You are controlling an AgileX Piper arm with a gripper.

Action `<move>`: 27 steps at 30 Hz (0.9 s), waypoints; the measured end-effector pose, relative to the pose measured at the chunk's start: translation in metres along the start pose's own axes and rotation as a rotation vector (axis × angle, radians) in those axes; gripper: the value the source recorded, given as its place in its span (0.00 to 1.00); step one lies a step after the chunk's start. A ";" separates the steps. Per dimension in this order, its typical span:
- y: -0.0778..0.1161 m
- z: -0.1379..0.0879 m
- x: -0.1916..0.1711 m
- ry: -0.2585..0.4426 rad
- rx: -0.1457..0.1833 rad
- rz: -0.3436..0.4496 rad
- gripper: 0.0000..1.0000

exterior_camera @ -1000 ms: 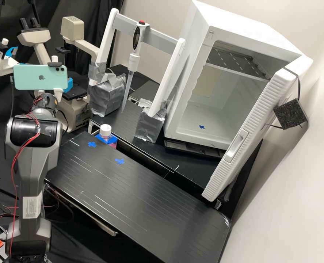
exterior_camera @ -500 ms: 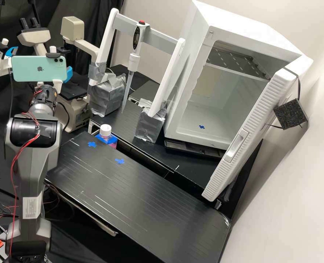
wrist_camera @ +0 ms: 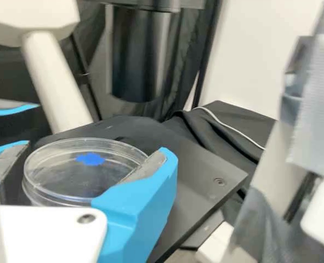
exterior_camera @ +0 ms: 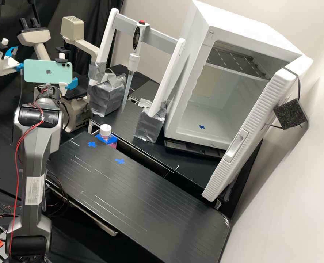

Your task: Move the petri dish to the microscope

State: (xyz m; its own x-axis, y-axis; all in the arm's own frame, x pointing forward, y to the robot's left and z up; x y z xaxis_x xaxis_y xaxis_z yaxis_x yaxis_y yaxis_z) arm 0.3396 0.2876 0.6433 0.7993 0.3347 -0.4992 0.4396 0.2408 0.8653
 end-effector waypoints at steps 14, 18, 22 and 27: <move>-0.003 0.001 0.032 -0.025 -0.032 -0.006 0.00; -0.007 0.005 0.041 -0.044 -0.057 -0.002 0.00; -0.008 0.007 0.046 -0.058 -0.065 0.003 0.00; -0.008 0.009 0.050 -0.073 -0.063 0.009 0.00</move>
State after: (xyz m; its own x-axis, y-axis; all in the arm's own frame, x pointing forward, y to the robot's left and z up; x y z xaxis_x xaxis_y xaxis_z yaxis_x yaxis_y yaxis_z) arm 0.3794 0.2943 0.6114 0.8319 0.2705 -0.4845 0.4073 0.2953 0.8642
